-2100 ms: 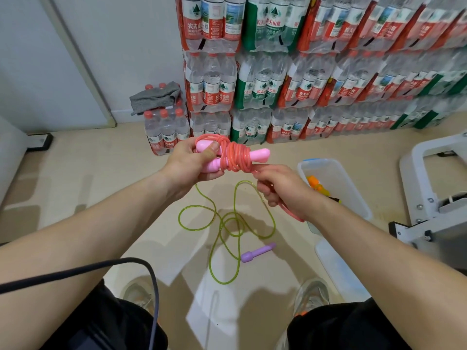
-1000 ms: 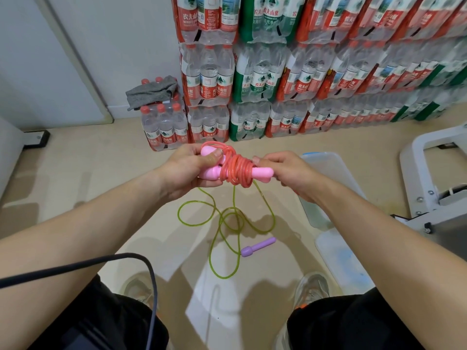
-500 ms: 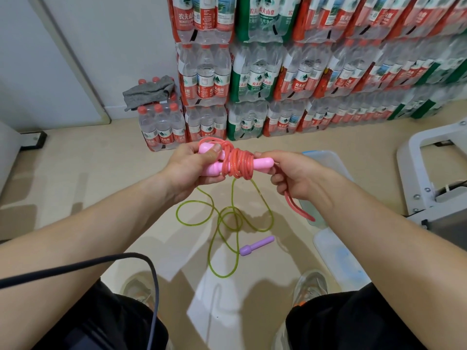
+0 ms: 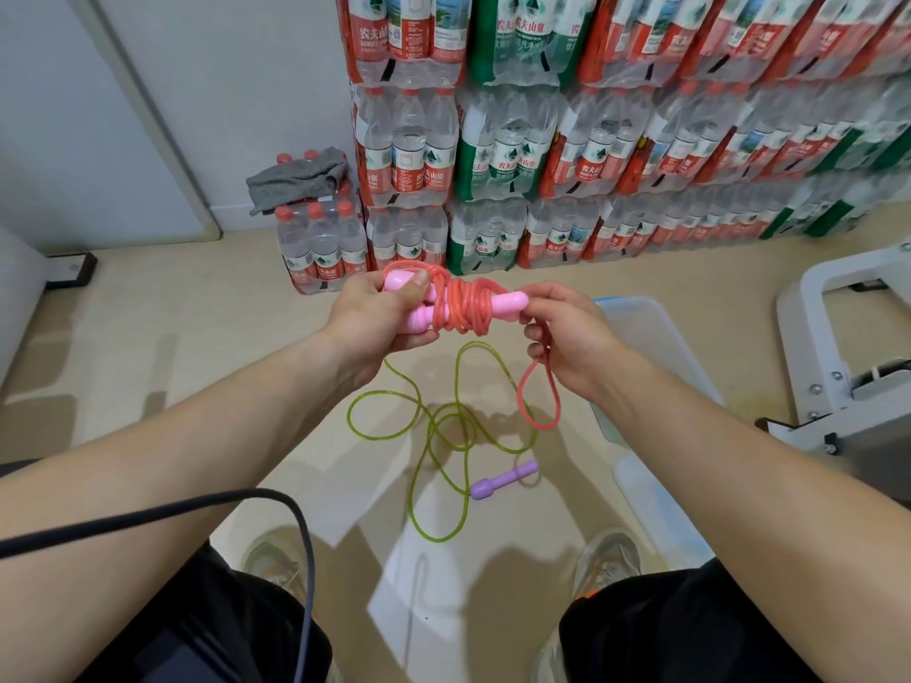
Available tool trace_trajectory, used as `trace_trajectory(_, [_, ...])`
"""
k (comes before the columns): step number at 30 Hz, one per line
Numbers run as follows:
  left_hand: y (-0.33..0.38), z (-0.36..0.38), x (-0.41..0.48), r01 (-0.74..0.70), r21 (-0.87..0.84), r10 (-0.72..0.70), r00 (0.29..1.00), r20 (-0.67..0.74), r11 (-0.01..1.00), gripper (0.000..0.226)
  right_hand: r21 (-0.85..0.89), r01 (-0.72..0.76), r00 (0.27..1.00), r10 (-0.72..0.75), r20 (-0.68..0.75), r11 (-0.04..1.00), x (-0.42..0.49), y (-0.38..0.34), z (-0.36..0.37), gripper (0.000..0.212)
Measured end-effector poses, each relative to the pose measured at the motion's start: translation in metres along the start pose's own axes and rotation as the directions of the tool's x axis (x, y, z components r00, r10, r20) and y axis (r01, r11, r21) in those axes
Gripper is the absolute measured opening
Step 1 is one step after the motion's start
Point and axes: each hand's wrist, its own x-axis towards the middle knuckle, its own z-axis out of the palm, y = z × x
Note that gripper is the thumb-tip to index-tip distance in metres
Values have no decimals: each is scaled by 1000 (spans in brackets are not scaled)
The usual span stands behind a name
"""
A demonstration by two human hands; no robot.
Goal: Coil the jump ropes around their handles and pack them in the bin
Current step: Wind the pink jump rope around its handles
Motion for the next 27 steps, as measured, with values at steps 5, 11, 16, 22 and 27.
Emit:
trace_trajectory(5, [-2, -4, 6, 19, -44, -22, 996, -83, 999, 21, -138, 148, 987, -155, -44, 979, -3, 5, 8, 10])
trace_trajectory(11, [-11, 0, 7, 19, -104, -40, 977, -209, 994, 18, -308, 263, 932, -323, -163, 914, -11, 27, 31, 12])
trace_trajectory(16, [-16, 8, 12, 27, -87, -51, 956, -288, 996, 27, -483, 252, 887, -400, -232, 839, -20, 37, 54, 23])
trace_trajectory(22, [-16, 10, 20, 10, -19, -16, 940, -341, 1000, 32, -744, 213, 904, -417, -96, 633, -29, 29, 67, 23])
trace_trajectory(27, [-22, 8, 21, -7, 38, 20, 930, -367, 999, 17, -775, 184, 972, -229, 52, 605, -35, 29, 67, 22])
